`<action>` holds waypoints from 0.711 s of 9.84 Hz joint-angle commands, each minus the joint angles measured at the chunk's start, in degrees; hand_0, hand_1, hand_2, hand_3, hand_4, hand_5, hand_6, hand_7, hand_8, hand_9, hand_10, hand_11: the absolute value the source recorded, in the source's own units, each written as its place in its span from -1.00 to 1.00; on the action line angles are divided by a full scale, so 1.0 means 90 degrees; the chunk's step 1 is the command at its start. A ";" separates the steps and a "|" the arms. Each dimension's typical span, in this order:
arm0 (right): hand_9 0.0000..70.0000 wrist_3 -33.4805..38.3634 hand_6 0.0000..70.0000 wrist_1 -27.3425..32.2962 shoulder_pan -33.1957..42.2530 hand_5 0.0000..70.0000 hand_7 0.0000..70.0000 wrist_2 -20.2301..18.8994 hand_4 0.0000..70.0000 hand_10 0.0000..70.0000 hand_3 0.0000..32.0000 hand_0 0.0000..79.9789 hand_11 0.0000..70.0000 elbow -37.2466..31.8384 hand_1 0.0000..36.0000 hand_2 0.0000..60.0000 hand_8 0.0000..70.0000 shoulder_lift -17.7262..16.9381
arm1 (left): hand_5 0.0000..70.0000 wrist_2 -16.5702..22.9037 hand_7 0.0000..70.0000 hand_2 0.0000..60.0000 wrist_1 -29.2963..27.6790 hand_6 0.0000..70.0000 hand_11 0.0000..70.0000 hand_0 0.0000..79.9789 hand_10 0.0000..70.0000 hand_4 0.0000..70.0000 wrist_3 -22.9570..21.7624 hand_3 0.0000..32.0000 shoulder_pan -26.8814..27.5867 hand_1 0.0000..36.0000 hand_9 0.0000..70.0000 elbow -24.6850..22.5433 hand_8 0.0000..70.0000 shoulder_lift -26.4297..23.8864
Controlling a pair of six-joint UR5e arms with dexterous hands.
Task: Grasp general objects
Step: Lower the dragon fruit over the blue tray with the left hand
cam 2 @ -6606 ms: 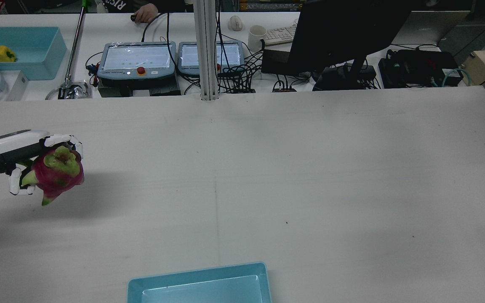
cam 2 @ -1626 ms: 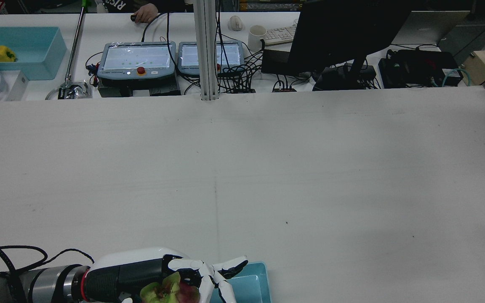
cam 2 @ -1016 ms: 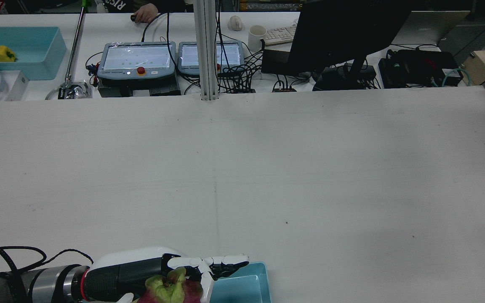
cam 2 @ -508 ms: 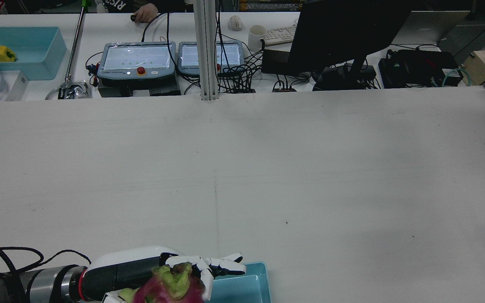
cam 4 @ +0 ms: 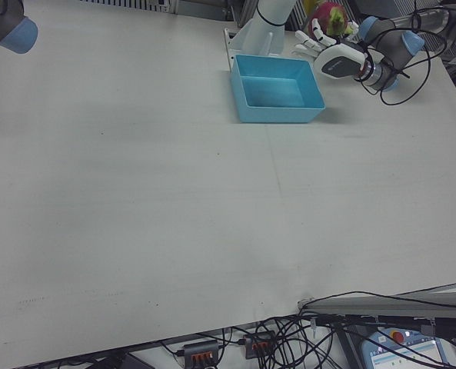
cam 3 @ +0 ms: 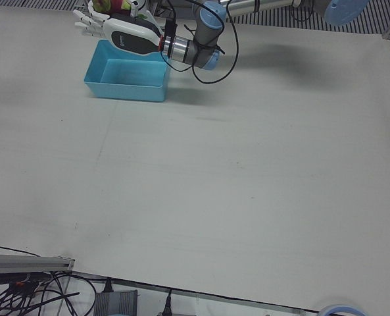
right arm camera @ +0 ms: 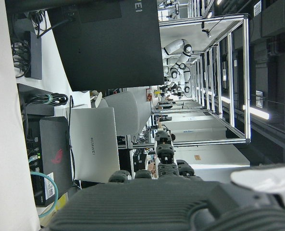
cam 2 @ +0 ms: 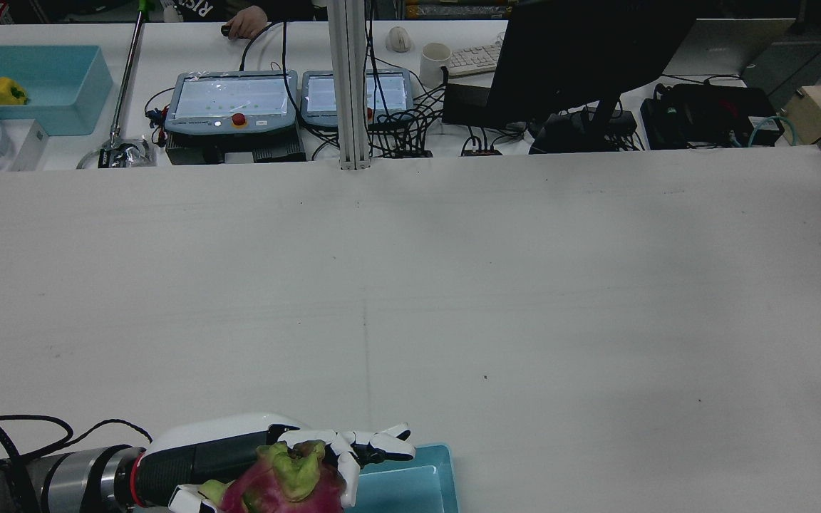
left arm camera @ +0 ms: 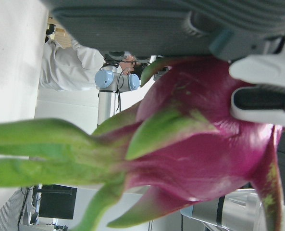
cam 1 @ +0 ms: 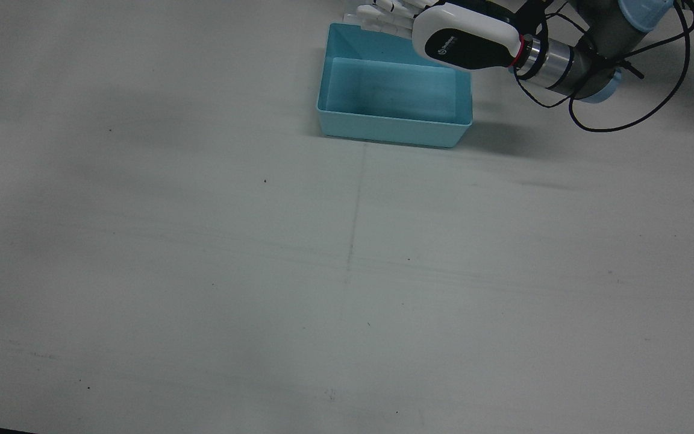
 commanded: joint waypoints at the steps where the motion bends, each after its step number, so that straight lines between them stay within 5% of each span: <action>1: -1.00 0.0000 -1.00 0.0000 0.0000 -1.00 -1.00 0.0000 -1.00 -1.00 -1.00 -1.00 -1.00 0.0000 -1.00 -1.00 -1.00 0.0000 | -1.00 -0.0023 -0.37 1.00 -0.0089 -1.00 -0.98 1.00 -1.00 -0.98 0.0010 -1.00 -0.0042 1.00 -0.91 -0.0011 -1.00 0.0005; 2: -1.00 0.0000 -1.00 0.0000 0.0000 -1.00 -1.00 0.0000 -1.00 -1.00 -1.00 -1.00 -1.00 0.0000 -1.00 -1.00 -1.00 0.0000 | -1.00 -0.0072 -0.43 1.00 -0.0089 -1.00 -0.93 1.00 -1.00 -1.00 0.0019 -0.62 -0.0042 1.00 -0.93 -0.0011 -1.00 0.0005; 3: -1.00 0.0000 -1.00 0.0000 0.0000 -1.00 -1.00 0.0000 -1.00 -1.00 -1.00 -1.00 -1.00 0.0000 -1.00 -1.00 -1.00 0.0000 | -1.00 -0.0111 -0.59 1.00 -0.0089 -1.00 -0.99 1.00 -1.00 -1.00 0.0019 1.00 -0.0042 1.00 -0.96 -0.0011 -1.00 0.0005; 4: -1.00 0.0000 -1.00 0.0000 0.0000 -1.00 -1.00 0.0000 -1.00 -1.00 -1.00 -1.00 -1.00 0.0000 -1.00 -1.00 -1.00 0.0000 | -1.00 -0.0111 -0.83 1.00 -0.0089 -1.00 -1.00 1.00 -1.00 -1.00 0.0029 1.00 -0.0042 1.00 -1.00 -0.0011 -1.00 0.0005; 5: -1.00 0.0000 -1.00 0.0000 0.0000 -1.00 -1.00 0.0000 -1.00 -1.00 -1.00 -1.00 -1.00 0.0000 -1.00 -1.00 -1.00 0.0000 | 0.64 -0.0111 -0.95 1.00 -0.0079 -1.00 -1.00 1.00 -1.00 -1.00 0.0029 1.00 -0.0042 1.00 -1.00 -0.0011 -1.00 0.0005; 6: -1.00 0.0000 -1.00 0.0000 0.0000 -1.00 -1.00 0.0000 -1.00 -1.00 -1.00 -1.00 -1.00 0.0000 -1.00 -1.00 -1.00 0.0000 | 1.00 -0.0121 -0.75 1.00 -0.0079 -1.00 -1.00 1.00 -1.00 -0.09 0.0029 -0.50 -0.0051 1.00 -0.99 -0.0011 -1.00 0.0005; 7: -1.00 0.0000 -1.00 0.0000 0.0000 -1.00 -1.00 0.0000 -1.00 -1.00 -1.00 -1.00 -1.00 0.0000 -1.00 -1.00 -1.00 0.0000 | 1.00 -0.0121 -0.35 1.00 -0.0041 -1.00 -1.00 1.00 -1.00 0.45 0.0029 -1.00 -0.0081 1.00 -0.91 0.0018 -1.00 0.0005</action>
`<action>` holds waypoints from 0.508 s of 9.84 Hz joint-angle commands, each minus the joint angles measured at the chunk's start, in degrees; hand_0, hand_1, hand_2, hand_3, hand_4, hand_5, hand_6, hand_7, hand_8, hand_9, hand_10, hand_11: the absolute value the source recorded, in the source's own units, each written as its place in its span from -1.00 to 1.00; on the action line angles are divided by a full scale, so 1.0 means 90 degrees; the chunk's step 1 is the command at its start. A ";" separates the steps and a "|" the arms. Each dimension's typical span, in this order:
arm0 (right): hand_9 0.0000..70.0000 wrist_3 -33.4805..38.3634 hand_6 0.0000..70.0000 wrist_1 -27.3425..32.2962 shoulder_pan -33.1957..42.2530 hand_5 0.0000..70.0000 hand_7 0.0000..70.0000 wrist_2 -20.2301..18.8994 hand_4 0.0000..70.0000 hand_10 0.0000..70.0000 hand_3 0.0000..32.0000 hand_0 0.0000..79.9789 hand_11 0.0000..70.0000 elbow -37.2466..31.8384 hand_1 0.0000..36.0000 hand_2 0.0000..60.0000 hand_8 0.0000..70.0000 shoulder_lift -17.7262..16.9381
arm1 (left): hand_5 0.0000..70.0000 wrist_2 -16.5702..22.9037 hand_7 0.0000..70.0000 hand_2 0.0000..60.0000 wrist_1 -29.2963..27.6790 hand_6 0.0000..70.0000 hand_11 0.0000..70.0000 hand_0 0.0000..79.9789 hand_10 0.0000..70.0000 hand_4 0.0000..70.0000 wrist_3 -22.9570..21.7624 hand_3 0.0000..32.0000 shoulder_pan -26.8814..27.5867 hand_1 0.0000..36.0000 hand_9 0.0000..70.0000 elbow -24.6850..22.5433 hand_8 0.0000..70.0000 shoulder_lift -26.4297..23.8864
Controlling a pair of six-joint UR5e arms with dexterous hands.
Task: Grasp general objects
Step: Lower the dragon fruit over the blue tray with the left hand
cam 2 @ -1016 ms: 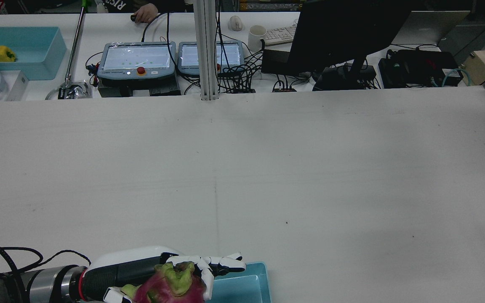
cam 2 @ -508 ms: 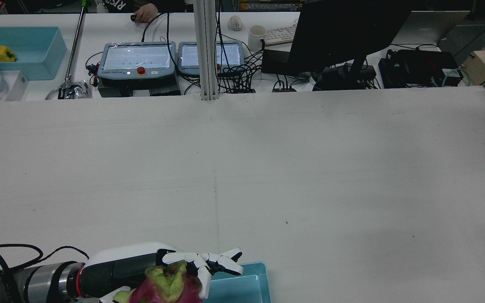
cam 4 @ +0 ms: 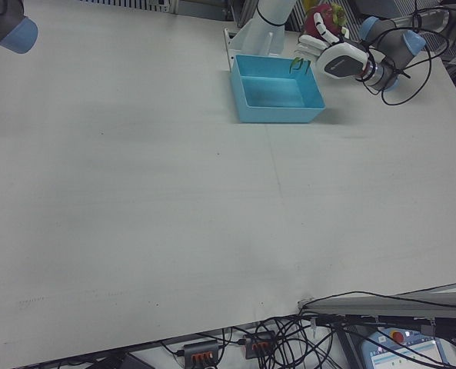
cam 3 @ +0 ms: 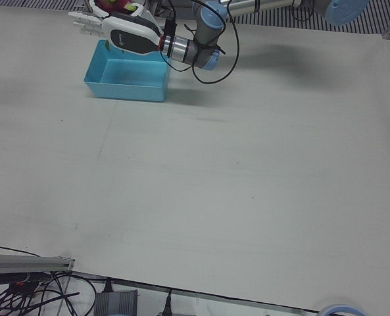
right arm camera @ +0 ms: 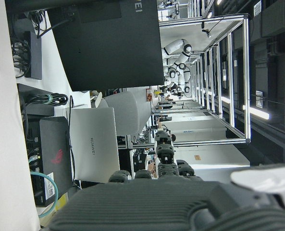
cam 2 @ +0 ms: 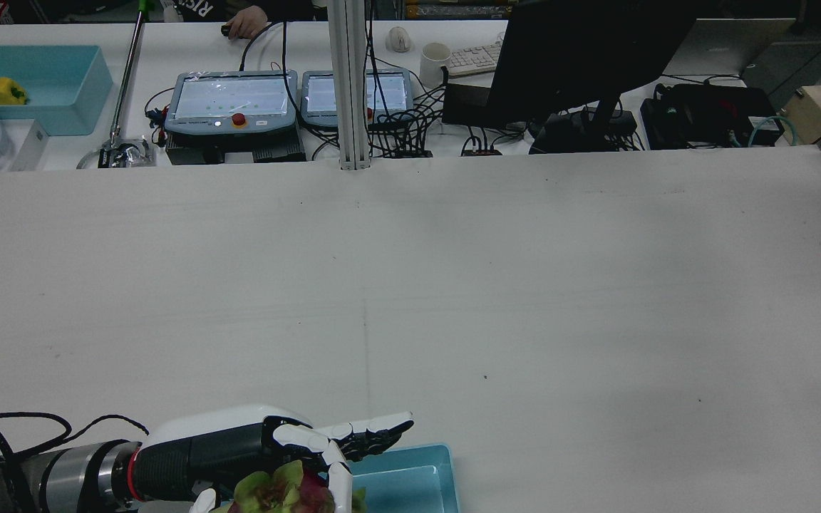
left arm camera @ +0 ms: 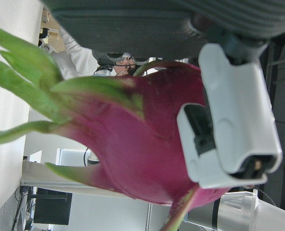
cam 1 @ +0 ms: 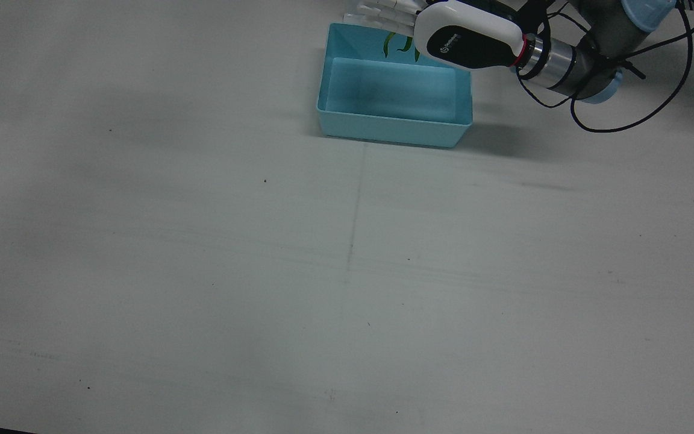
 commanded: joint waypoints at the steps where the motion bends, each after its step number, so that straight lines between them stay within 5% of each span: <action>1: -1.00 0.0000 -1.00 0.0000 0.0000 -1.00 -1.00 0.0000 -1.00 -1.00 -1.00 -1.00 -1.00 0.0000 -1.00 -1.00 -1.00 0.0000 | 1.00 -0.0014 -0.38 1.00 -0.0006 -1.00 -0.95 1.00 -1.00 -0.97 0.0003 -1.00 -0.0036 1.00 -0.92 0.0019 -1.00 0.0010; 2: -1.00 0.0000 -1.00 0.0010 0.0000 -1.00 -1.00 0.0000 -1.00 -1.00 -1.00 -1.00 -1.00 0.0000 -1.00 -1.00 -1.00 0.0000 | 1.00 -0.0014 -0.45 -0.32 -0.0006 -1.00 -1.00 0.14 -1.00 -1.00 0.0003 -1.00 -0.0036 -0.19 -0.93 0.0009 -1.00 0.0001; 3: -1.00 0.0000 -1.00 0.0000 0.0000 -1.00 -1.00 0.0000 -1.00 -1.00 -1.00 -1.00 -1.00 0.0000 -1.00 -1.00 -1.00 0.0000 | 1.00 -0.0121 -0.52 -1.00 -0.0045 -1.00 -1.00 -0.54 -1.00 -1.00 0.0042 -1.00 -0.0036 -1.00 -0.95 0.0009 -1.00 0.0020; 4: -1.00 0.0000 -1.00 0.0000 0.0000 -1.00 -1.00 0.0000 -1.00 -1.00 -1.00 -1.00 -1.00 0.0000 -1.00 -1.00 -1.00 0.0000 | 0.03 -0.0595 -0.49 -1.00 -0.0403 -1.00 -1.00 -0.54 -1.00 -1.00 0.0032 -0.86 -0.0046 -1.00 -0.94 0.0029 -1.00 0.0368; 5: -1.00 0.0000 -1.00 0.0000 0.0000 -1.00 -1.00 0.0000 -1.00 -1.00 -1.00 -1.00 -1.00 0.0000 -1.00 -1.00 -1.00 0.0000 | -0.35 -0.0842 -0.07 -1.00 -0.0899 -1.00 -1.00 -0.54 -1.00 -1.00 -0.0035 -0.44 -0.0046 -1.00 -0.86 0.0068 -1.00 0.0739</action>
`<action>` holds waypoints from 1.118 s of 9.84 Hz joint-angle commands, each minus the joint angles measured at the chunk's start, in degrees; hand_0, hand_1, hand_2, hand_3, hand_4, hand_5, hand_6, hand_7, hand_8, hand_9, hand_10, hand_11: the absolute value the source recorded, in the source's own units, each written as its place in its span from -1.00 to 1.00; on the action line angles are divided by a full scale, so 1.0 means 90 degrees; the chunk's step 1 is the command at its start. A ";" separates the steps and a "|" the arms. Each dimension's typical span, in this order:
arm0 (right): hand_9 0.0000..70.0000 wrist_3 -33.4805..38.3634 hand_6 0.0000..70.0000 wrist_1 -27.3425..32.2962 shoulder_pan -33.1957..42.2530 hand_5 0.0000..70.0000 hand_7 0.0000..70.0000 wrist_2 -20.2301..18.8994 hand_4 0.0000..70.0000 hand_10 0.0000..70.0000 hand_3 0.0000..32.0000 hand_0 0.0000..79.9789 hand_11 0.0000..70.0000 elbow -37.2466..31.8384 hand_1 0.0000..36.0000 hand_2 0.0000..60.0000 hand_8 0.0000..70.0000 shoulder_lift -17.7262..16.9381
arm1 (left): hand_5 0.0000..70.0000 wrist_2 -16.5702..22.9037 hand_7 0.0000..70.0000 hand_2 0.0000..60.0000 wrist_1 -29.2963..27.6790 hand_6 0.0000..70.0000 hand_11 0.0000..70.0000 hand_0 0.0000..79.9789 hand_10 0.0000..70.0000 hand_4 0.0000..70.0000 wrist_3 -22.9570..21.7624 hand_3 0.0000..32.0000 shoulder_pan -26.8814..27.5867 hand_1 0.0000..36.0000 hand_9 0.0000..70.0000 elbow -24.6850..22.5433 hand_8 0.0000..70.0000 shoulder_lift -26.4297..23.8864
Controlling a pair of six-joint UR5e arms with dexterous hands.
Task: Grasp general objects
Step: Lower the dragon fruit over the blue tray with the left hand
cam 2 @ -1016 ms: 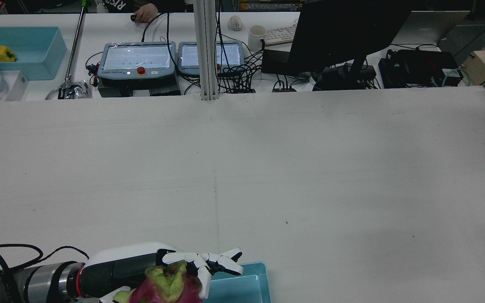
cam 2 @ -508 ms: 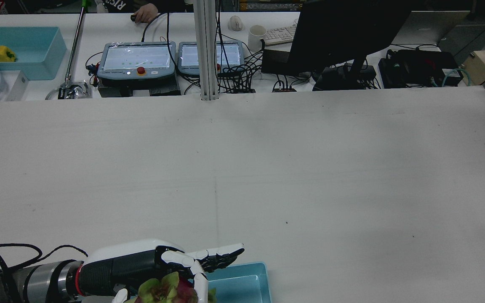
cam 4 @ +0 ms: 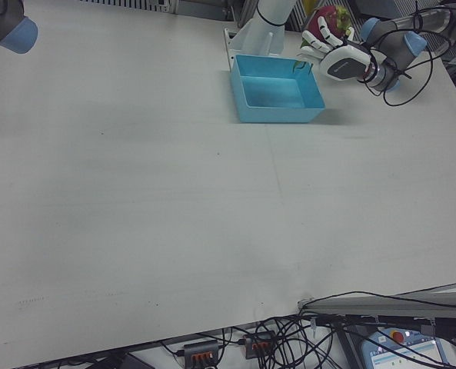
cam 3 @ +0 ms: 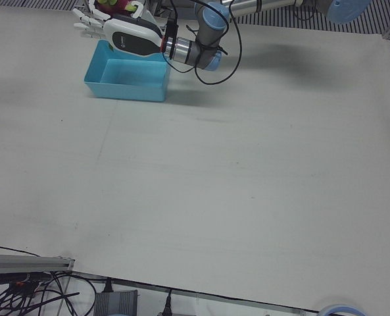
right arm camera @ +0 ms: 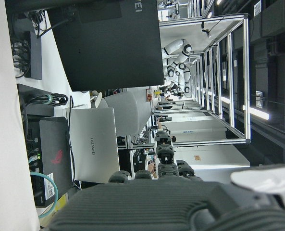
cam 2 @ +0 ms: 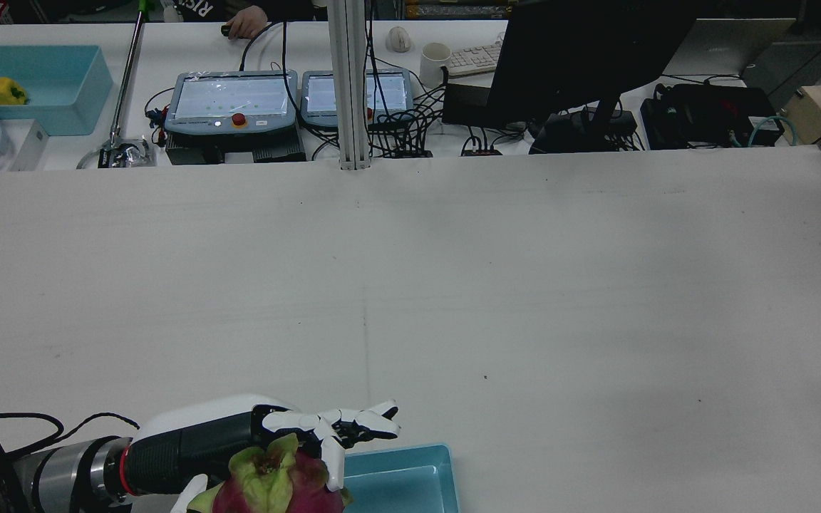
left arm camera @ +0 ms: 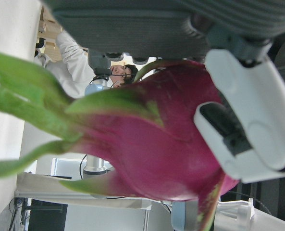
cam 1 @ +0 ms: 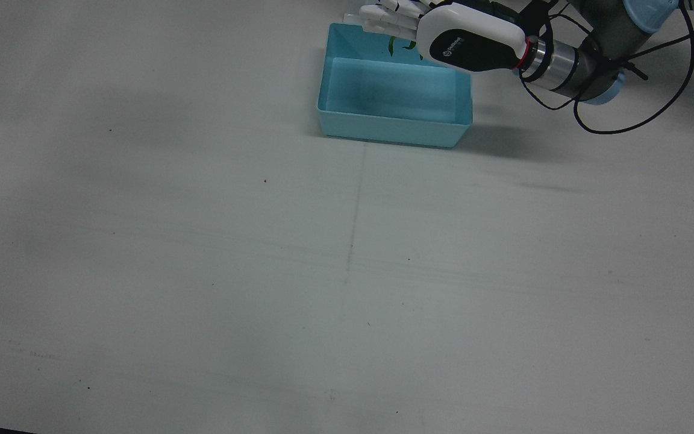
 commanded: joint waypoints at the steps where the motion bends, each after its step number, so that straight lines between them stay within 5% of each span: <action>1: -1.00 0.0000 -1.00 -0.0002 0.0000 -1.00 -1.00 0.0000 -1.00 -1.00 -1.00 -1.00 -1.00 0.0000 -1.00 -1.00 -1.00 0.0000 | 0.65 -0.0622 -0.09 -1.00 -0.0808 -1.00 -1.00 -0.53 -1.00 -1.00 -0.0089 -1.00 -0.0038 -1.00 -0.86 0.0060 -1.00 0.0672; 2: -1.00 0.0000 -1.00 -0.0002 0.0000 -1.00 -1.00 0.0000 -1.00 -1.00 -1.00 -1.00 -1.00 0.0000 -1.00 -1.00 -1.00 0.0000 | 1.00 -0.0622 -0.10 -1.00 -0.0808 -1.00 -1.00 -0.53 -1.00 -1.00 -0.0089 -1.00 -0.0028 -1.00 -0.86 0.0060 -1.00 0.0682; 6: -1.00 0.0000 -1.00 -0.0002 0.0000 -1.00 -1.00 0.0000 -1.00 -1.00 -1.00 -1.00 -1.00 0.0000 -1.00 -1.00 -1.00 0.0000 | 1.00 -0.0622 -0.39 -1.00 -0.0799 -1.00 -1.00 -0.60 -1.00 -1.00 -0.0060 -1.00 -0.0018 -1.00 -0.92 -0.0018 -1.00 0.0673; 7: -1.00 0.0000 -1.00 -0.0002 0.0000 -1.00 -1.00 0.0000 -1.00 -1.00 -1.00 -1.00 -1.00 0.0000 -1.00 -1.00 -1.00 0.0000 | 1.00 -0.0661 -0.29 -1.00 -0.0769 -1.00 -1.00 -0.63 -1.00 0.02 -0.0002 -1.00 -0.0018 -1.00 -0.90 -0.0028 -1.00 0.0673; 8: -1.00 0.0000 -1.00 -0.0002 0.0000 -1.00 -1.00 0.0000 -1.00 -1.00 -1.00 -1.00 -1.00 0.0000 -1.00 -1.00 -1.00 0.0000 | 1.00 -0.0661 0.08 -1.00 -0.0682 -0.96 -1.00 -0.61 -1.00 1.00 0.0047 -1.00 -0.0018 -1.00 -0.83 -0.0037 -1.00 0.0673; 9: -1.00 0.0000 -1.00 -0.0002 0.0000 -1.00 -1.00 0.0000 -1.00 -1.00 -1.00 -1.00 -1.00 0.0000 -1.00 -1.00 -1.00 0.0000 | 1.00 -0.0661 0.65 -0.88 -0.0633 -0.71 -1.00 -0.14 -1.00 1.00 0.0154 -1.00 -0.0018 -0.88 -0.71 -0.0076 -0.97 0.0673; 10: -1.00 0.0000 -1.00 0.0008 0.0000 -1.00 -1.00 0.0000 -1.00 -1.00 -1.00 -1.00 -1.00 0.0000 -1.00 -1.00 -1.00 0.0000 | 1.00 -0.0651 0.90 1.00 -0.0400 -0.53 -1.00 1.00 -1.00 1.00 0.0271 -1.00 0.0020 1.00 -0.66 -0.0241 -0.94 0.0663; 11: -1.00 0.0000 -1.00 -0.0002 0.0000 -1.00 -1.00 0.0000 -1.00 -1.00 -1.00 -1.00 -1.00 0.0000 -1.00 -1.00 -1.00 0.0000 | 1.00 -0.0603 0.42 1.00 0.0066 -0.71 -1.00 1.00 -1.00 1.00 0.0620 -1.00 0.0050 1.00 -0.76 -0.0436 -0.97 0.0605</action>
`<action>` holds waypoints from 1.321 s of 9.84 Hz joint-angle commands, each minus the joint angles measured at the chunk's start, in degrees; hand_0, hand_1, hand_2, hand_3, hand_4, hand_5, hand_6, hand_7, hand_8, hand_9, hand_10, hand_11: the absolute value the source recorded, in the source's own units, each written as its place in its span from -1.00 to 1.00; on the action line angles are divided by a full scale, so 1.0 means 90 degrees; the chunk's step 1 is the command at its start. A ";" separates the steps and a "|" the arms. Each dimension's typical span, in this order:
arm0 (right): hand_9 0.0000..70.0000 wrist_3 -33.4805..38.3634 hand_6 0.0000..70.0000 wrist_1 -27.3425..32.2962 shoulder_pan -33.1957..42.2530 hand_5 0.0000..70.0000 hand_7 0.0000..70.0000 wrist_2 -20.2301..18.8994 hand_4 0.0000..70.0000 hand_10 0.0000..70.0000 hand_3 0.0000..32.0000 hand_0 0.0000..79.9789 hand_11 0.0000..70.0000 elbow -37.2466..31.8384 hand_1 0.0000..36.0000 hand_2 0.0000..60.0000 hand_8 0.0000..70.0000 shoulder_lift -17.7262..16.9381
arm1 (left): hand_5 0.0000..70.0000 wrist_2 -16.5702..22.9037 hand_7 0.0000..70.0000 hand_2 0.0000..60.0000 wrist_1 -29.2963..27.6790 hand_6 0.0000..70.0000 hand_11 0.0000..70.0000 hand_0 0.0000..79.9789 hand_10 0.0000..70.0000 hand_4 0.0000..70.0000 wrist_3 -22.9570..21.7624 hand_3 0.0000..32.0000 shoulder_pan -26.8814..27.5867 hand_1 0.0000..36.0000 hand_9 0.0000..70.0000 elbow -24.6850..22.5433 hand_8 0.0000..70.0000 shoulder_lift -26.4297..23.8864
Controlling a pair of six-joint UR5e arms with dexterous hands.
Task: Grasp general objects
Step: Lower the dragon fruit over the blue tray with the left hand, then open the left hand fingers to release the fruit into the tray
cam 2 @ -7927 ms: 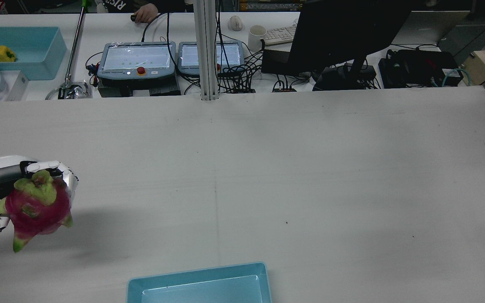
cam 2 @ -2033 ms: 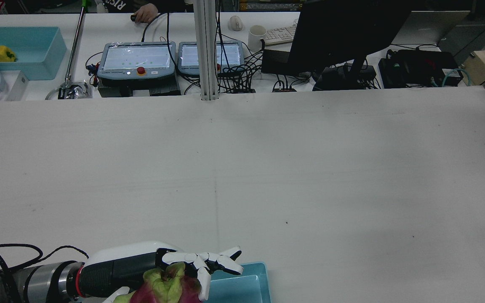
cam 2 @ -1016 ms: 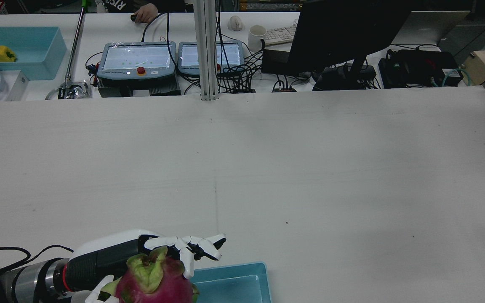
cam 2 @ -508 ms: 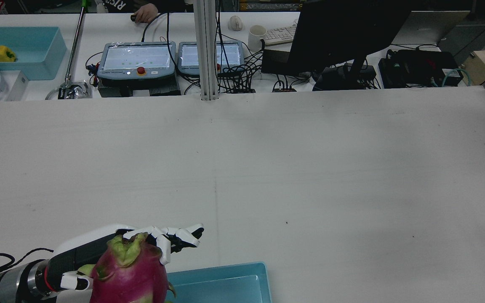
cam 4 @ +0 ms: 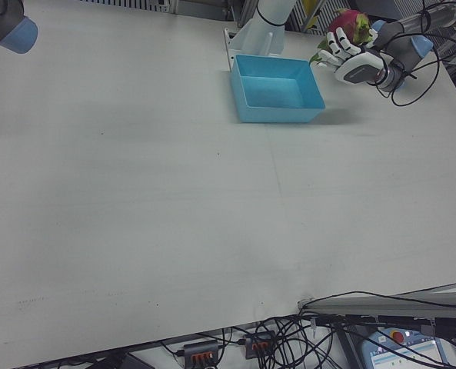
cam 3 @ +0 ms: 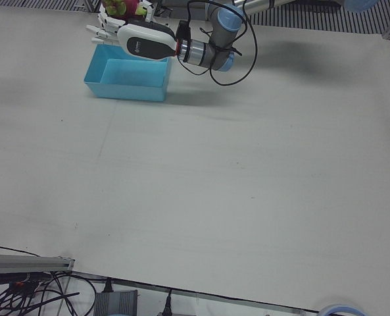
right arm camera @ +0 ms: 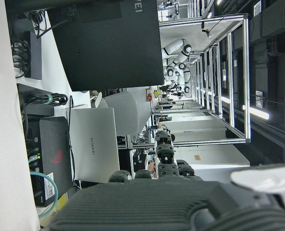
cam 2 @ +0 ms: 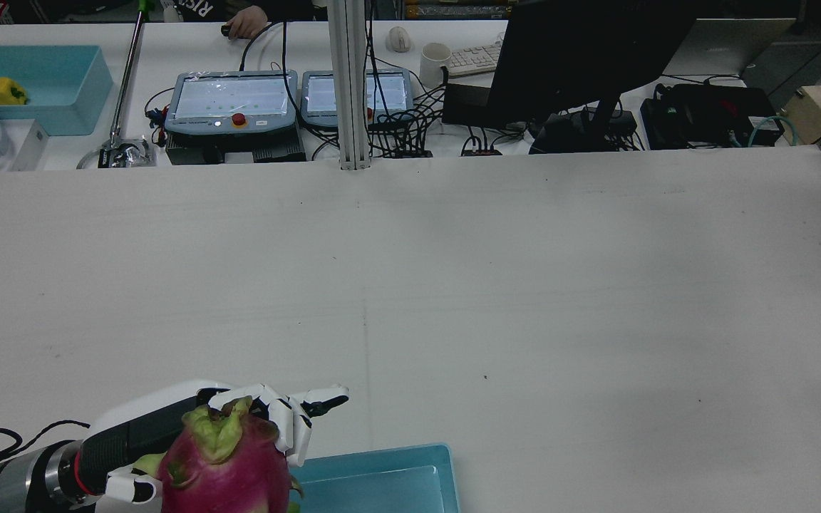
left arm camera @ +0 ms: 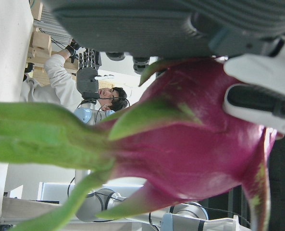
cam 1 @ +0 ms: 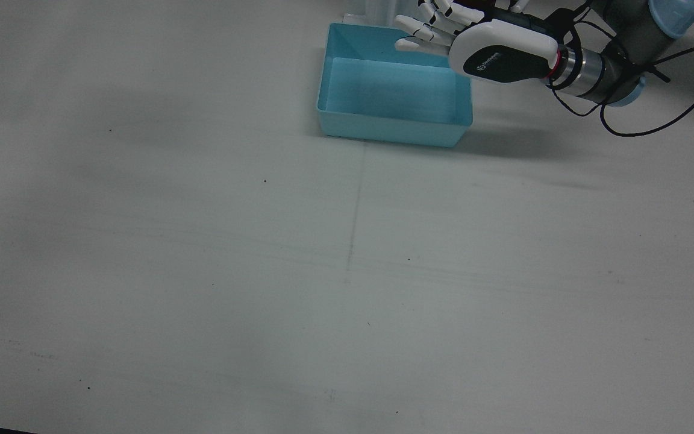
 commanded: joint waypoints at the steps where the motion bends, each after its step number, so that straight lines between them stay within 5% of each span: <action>1: -1.00 0.0000 -1.00 -0.0003 0.0000 -1.00 -1.00 0.0000 -1.00 -1.00 -1.00 -1.00 -1.00 0.0000 -1.00 -1.00 -1.00 0.0000 | 1.00 0.0080 0.14 1.00 0.1398 -0.83 -1.00 1.00 -1.00 -0.43 0.0892 -1.00 0.0074 1.00 -0.81 -0.0549 -1.00 -0.0153; 2: -1.00 0.0000 -1.00 -0.0003 0.0000 -1.00 -1.00 0.0000 -1.00 -1.00 -1.00 -1.00 -1.00 0.0000 -1.00 -1.00 -1.00 0.0000 | 0.99 0.0177 0.11 1.00 0.1985 -0.95 -1.00 1.00 -1.00 -1.00 0.1302 -0.99 0.0074 1.00 -0.82 -0.0580 -1.00 -0.0357; 3: -1.00 0.0000 -1.00 -0.0003 0.0000 -1.00 -1.00 0.0000 -1.00 -1.00 -1.00 -1.00 -1.00 0.0000 -1.00 -1.00 -1.00 0.0000 | -0.83 0.0245 0.06 1.00 0.2465 -1.00 -1.00 1.00 -1.00 -1.00 0.1877 -0.93 0.0074 1.00 -0.83 -0.0590 -1.00 -0.0495; 4: -1.00 0.0000 -1.00 -0.0003 0.0000 -1.00 -1.00 0.0000 -1.00 -1.00 -1.00 -1.00 -1.00 0.0000 -1.00 -1.00 -1.00 0.0000 | -0.97 0.0236 -0.06 1.00 0.2731 -1.00 -1.00 1.00 -1.00 -1.00 0.2308 -1.00 0.0074 1.00 -0.85 -0.0580 -1.00 -0.0515; 5: -1.00 0.0000 -1.00 -0.0003 0.0000 -1.00 -1.00 0.0000 -1.00 -1.00 -1.00 -1.00 -1.00 0.0000 -1.00 -1.00 -1.00 0.0000 | -0.03 0.0246 -0.16 1.00 0.2792 -1.00 -1.00 1.00 -1.00 -1.00 0.2467 -1.00 0.0054 1.00 -0.87 -0.0580 -1.00 -0.0506; 6: -1.00 0.0000 -1.00 -0.0003 0.0000 -1.00 -1.00 0.0000 -1.00 -1.00 -1.00 -1.00 -1.00 0.0000 -1.00 -1.00 -1.00 0.0000 | 0.53 0.0246 -0.27 1.00 0.2802 -1.00 -1.00 0.76 -1.00 -1.00 0.2507 -1.00 0.0045 0.99 -0.89 -0.0561 -1.00 -0.0477; 7: -1.00 0.0000 -1.00 -0.0003 0.0000 -1.00 -1.00 0.0000 -1.00 -1.00 -1.00 -1.00 -1.00 0.0000 -1.00 -1.00 -1.00 0.0000 | 1.00 0.0246 -0.39 -1.00 0.2802 -1.00 -1.00 -0.09 -1.00 -1.00 0.2527 -1.00 0.0045 -0.97 -0.92 -0.0551 -1.00 -0.0457; 8: -1.00 0.0000 -1.00 -0.0003 0.0000 -1.00 -1.00 0.0000 -1.00 -1.00 -1.00 -1.00 -1.00 0.0000 -1.00 -1.00 -1.00 0.0000 | 1.00 0.0246 -0.48 -1.00 0.2821 -1.00 -1.00 -0.52 -1.00 -0.71 0.2730 -1.00 0.0025 -1.00 -0.94 -0.0570 -1.00 -0.0418; 9: -1.00 0.0000 -1.00 -0.0003 0.0000 -1.00 -1.00 0.0000 -1.00 -1.00 -1.00 -1.00 -1.00 0.0000 -1.00 -1.00 -1.00 0.0000 | 1.00 0.0236 -0.46 -1.00 0.2831 -1.00 -1.00 -0.51 -1.00 -0.84 0.3041 -1.00 0.0025 -1.00 -0.93 -0.0580 -1.00 -0.0186; 10: -1.00 0.0000 -1.00 -0.0003 0.0000 -1.00 -1.00 0.0000 -1.00 -1.00 -1.00 -1.00 -1.00 0.0000 -1.00 -1.00 -1.00 0.0000 | 1.00 0.0236 -0.40 -0.04 0.2831 -1.00 -1.00 0.53 -1.00 -1.00 0.3093 -0.54 0.0025 0.17 -0.92 -0.0590 -1.00 -0.0145; 11: -1.00 0.0000 -1.00 -0.0003 0.0000 -1.00 -1.00 0.0000 -1.00 -1.00 -1.00 -1.00 -1.00 0.0000 -1.00 -1.00 -1.00 0.0000 | -0.42 0.0246 -0.39 1.00 0.2831 -1.00 -1.00 1.00 -1.00 -1.00 0.3084 1.00 -0.0004 1.00 -0.92 -0.0609 -1.00 -0.0125; 12: -1.00 0.0000 -1.00 -0.0003 0.0000 -1.00 -1.00 0.0000 -1.00 -1.00 -1.00 -1.00 -1.00 0.0000 -1.00 -1.00 -1.00 0.0000 | -0.99 0.0236 -0.47 1.00 0.2831 -1.00 -1.00 1.00 -1.00 -1.00 0.3103 1.00 -0.0004 1.00 -0.93 -0.0677 -1.00 -0.0048; 13: -1.00 0.0000 -1.00 -0.0003 0.0000 -1.00 -1.00 0.0000 -1.00 -1.00 -1.00 -1.00 -1.00 0.0000 -1.00 -1.00 -1.00 0.0000 | -1.00 0.0227 -0.54 1.00 0.2841 -1.00 -1.00 1.00 -1.00 -1.00 0.3103 1.00 -0.0014 1.00 -0.95 -0.0804 -1.00 0.0031</action>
